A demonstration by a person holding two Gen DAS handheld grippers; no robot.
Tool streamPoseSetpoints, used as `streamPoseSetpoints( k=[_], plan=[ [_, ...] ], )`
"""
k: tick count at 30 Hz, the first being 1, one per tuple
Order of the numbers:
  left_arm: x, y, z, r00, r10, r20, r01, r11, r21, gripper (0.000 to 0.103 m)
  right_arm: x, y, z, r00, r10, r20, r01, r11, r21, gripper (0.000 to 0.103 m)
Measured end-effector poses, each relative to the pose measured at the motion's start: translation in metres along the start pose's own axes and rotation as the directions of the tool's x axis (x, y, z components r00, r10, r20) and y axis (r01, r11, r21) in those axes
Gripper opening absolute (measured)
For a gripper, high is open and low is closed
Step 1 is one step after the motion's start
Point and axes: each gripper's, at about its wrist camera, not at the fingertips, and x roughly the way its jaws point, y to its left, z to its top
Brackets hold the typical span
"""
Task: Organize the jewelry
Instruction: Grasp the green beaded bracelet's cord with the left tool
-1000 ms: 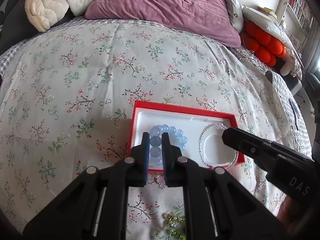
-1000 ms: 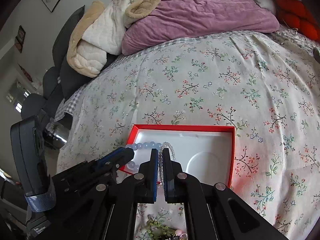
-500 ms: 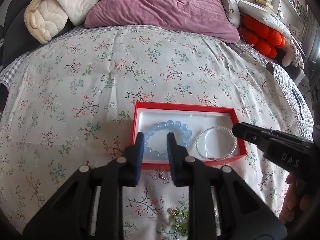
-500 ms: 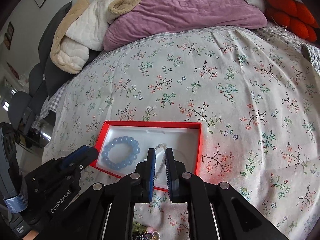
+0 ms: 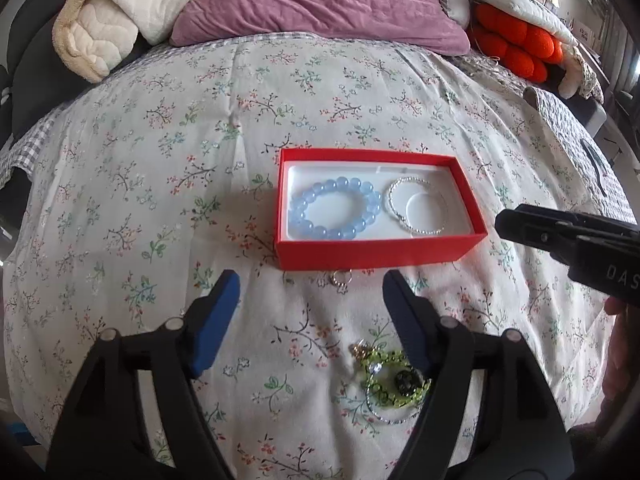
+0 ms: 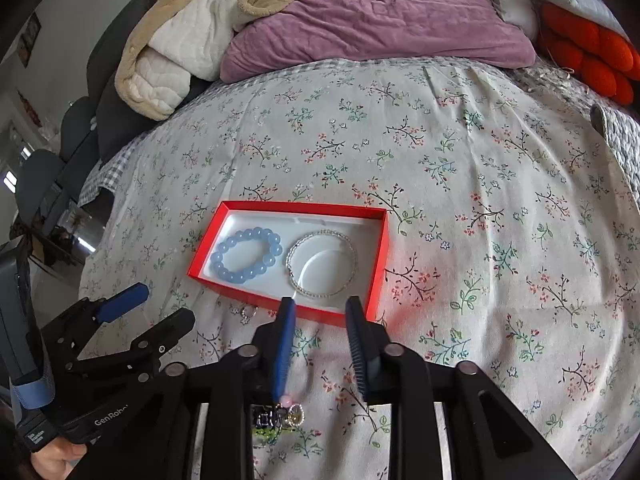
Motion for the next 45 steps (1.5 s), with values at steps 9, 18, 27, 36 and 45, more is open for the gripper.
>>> streamPoseSetpoints(
  k=[9,18,27,36,45],
  plan=[
    [0.002,0.009,-0.032,0.994,0.014,-0.111,-0.010,0.999,0.043,0.082,-0.013,0.002,-0.024,1.000,-0.022,-0.006,0.022,0.998,-0.051,0.074],
    [0.008,0.014,-0.060,0.978,-0.026,-0.209,0.035,0.999,0.041,0.082,-0.005,-0.009,-0.052,0.995,-0.064,-0.079,0.058,0.996,-0.074,0.077],
    [0.018,0.011,-0.074,0.954,-0.100,-0.282,0.103,0.995,-0.006,0.082,0.009,-0.014,-0.080,0.980,-0.067,-0.187,0.051,0.995,-0.087,0.077],
    [0.030,-0.009,-0.069,0.931,-0.201,-0.305,0.186,0.979,-0.079,0.052,0.015,-0.015,-0.080,0.975,-0.094,-0.203,0.075,0.992,-0.097,0.077],
    [0.046,-0.025,-0.064,0.916,-0.246,-0.316,0.217,0.968,-0.126,0.026,0.017,-0.016,-0.079,0.973,-0.097,-0.209,0.078,0.993,-0.094,0.077]
  ],
)
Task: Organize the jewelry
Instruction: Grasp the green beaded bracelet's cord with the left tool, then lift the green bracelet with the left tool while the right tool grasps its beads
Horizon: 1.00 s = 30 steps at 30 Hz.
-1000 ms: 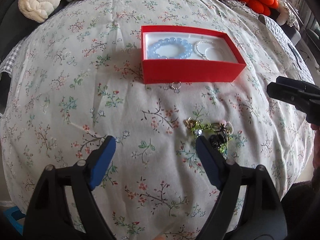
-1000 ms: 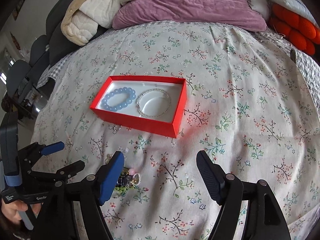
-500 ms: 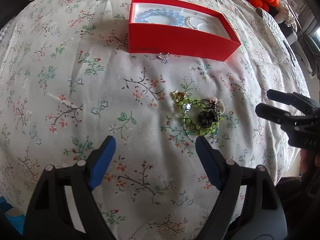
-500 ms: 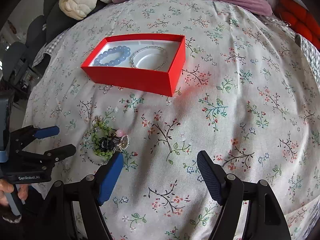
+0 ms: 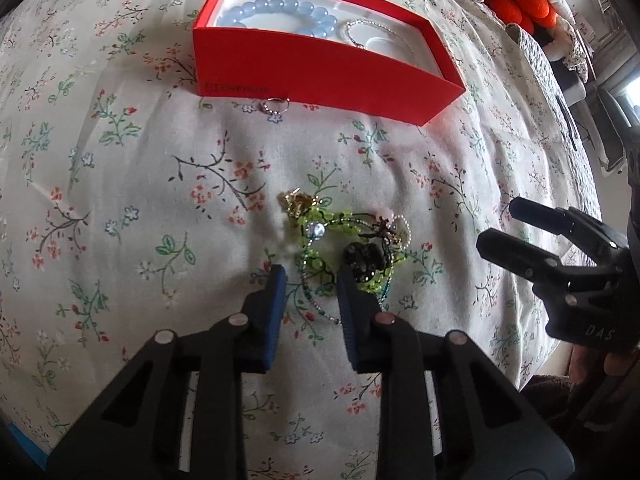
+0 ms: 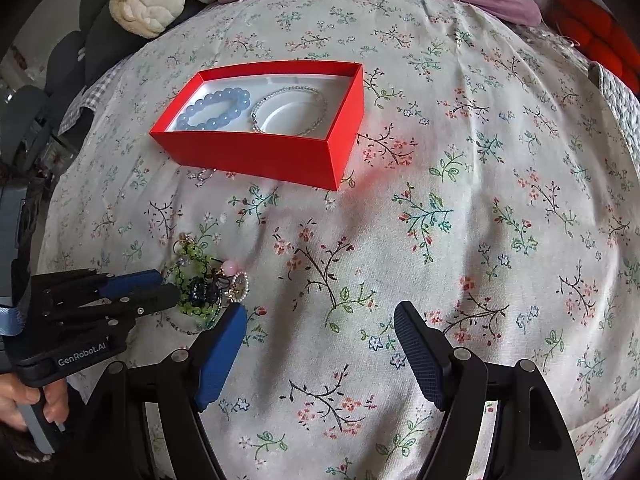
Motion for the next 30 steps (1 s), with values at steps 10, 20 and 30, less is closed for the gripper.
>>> streamPoseSetpoints(
  k=[10,20,30],
  plan=[
    [-0.012,-0.011,-0.001,0.999,-0.034,0.042,0.033,0.999,0.027,0.004,0.001,-0.005,-0.001,1.000,-0.002,-0.004,0.002,1.000,0.010,0.077],
    [-0.049,-0.011,-0.003,0.989,-0.091,0.113,0.086,0.995,0.050,0.003,0.005,0.003,0.001,1.000,0.015,-0.012,-0.015,1.000,0.007,0.077],
    [-0.076,0.009,-0.021,0.982,-0.126,0.140,0.120,0.991,0.055,0.003,0.010,0.020,0.006,0.997,0.078,-0.023,-0.078,0.997,0.011,0.077]
  ],
)
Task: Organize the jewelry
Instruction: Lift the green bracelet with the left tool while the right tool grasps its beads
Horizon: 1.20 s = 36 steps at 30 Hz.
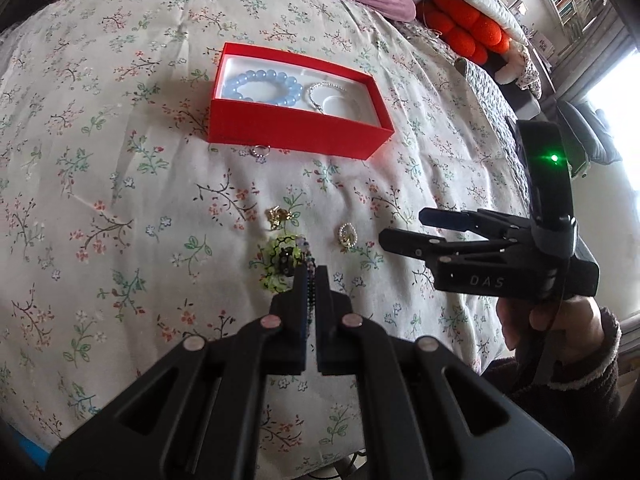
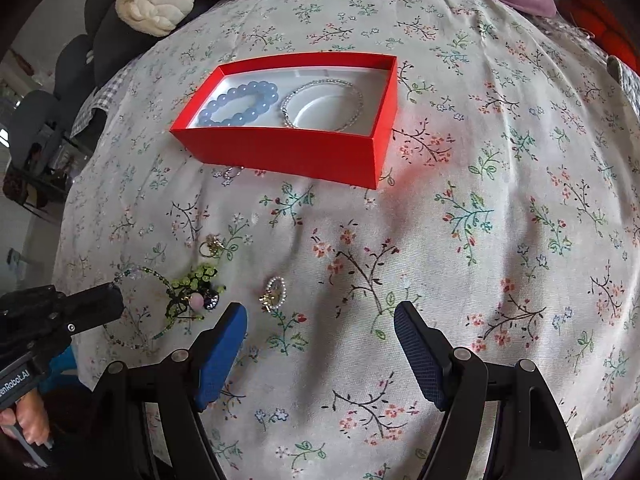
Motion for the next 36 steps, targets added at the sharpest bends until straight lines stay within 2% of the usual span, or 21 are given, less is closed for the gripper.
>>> streamPoseSetpoints(
  k=[5,10,14,18,24,31,36],
  plan=[
    [-0.015,0.008,-0.008,1.000,0.002,0.018,-0.002,1.000,0.009,0.003,0.006,0.016,0.005,1.000,0.031,-0.006,-0.031,0.999,-0.009,0.077],
    [-0.011,0.046,-0.015,0.996,0.091,-0.012,-0.091,0.994,-0.055,0.003,0.015,0.033,0.010,0.999,0.052,-0.018,-0.052,0.999,-0.016,0.077],
    [-0.012,0.077,-0.022,0.986,0.165,-0.020,-0.167,0.981,-0.098,0.003,0.019,0.051,0.014,0.997,0.072,-0.017,-0.073,0.996,-0.041,0.077],
    [-0.011,0.102,-0.032,0.976,0.211,-0.052,-0.216,0.967,-0.139,0.004,0.024,0.072,0.018,0.990,0.139,-0.033,-0.141,0.988,-0.055,0.077],
    [-0.013,0.118,-0.042,0.966,0.247,-0.078,-0.256,0.955,-0.149,0.004,0.035,0.108,0.024,0.969,0.239,-0.056,-0.242,0.968,-0.065,0.075],
    [-0.014,0.126,-0.047,0.965,0.251,-0.083,-0.261,0.954,-0.149,0.004,0.059,0.151,0.027,0.965,0.243,-0.093,-0.254,0.960,-0.121,0.051],
    [-0.009,0.129,-0.050,0.961,0.258,-0.099,-0.271,0.952,-0.146,0.004,0.087,0.169,0.022,0.983,0.136,-0.122,-0.156,0.973,-0.170,0.028]
  ],
)
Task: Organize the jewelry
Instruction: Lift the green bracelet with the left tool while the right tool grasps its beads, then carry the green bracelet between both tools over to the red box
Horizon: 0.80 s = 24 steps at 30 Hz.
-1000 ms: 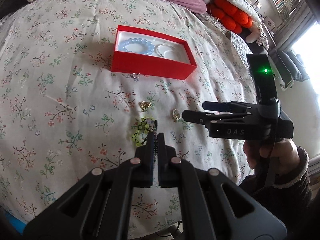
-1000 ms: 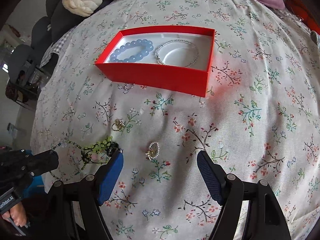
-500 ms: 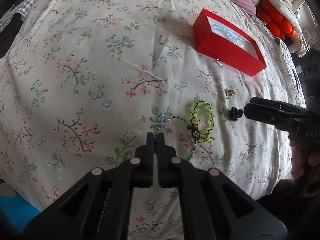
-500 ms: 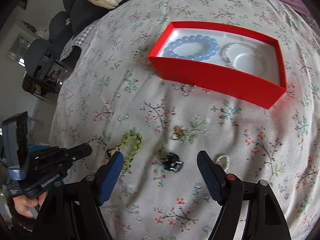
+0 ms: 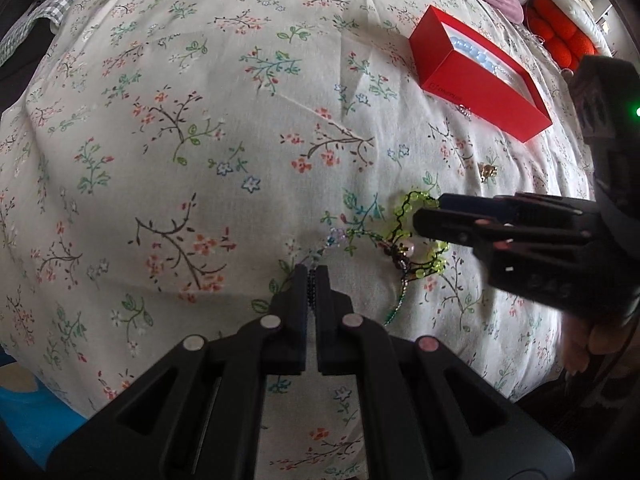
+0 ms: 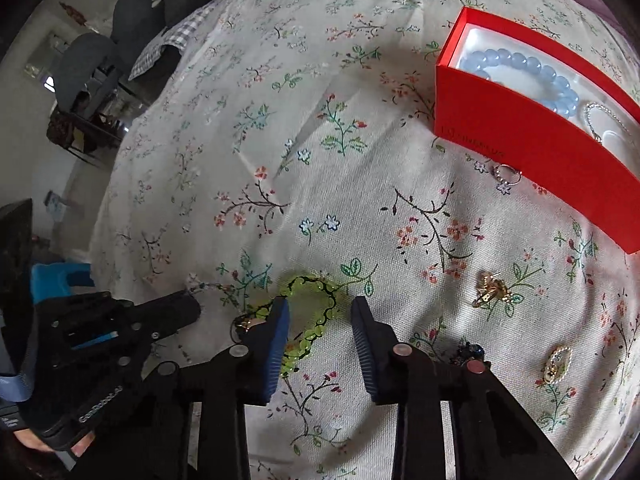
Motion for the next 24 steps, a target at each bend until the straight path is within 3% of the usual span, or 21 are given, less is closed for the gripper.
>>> streamPoseSetpoints(
  k=[2,3,11,24],
  plan=[
    [0.001,0.000,0.000,1.000,0.001,-0.004,-0.001,1.000,0.000,0.004,0.006,0.007,-0.002,0.998,-0.054,0.013,0.055,0.998,-0.042,0.012],
    [0.001,0.001,0.000,1.000,0.000,-0.005,0.000,1.000,-0.001,0.004,0.007,0.010,-0.002,0.997,-0.068,0.022,0.070,0.996,-0.064,0.009],
    [-0.005,0.006,0.002,1.000,0.004,0.016,-0.003,1.000,-0.013,0.004,-0.007,0.003,-0.002,0.995,-0.073,0.073,0.077,0.996,-0.055,0.008],
    [-0.027,0.011,0.011,0.997,0.000,0.081,0.004,0.999,-0.048,0.004,-0.068,-0.018,-0.005,0.981,-0.029,0.192,0.031,1.000,-0.005,0.008]
  ],
)
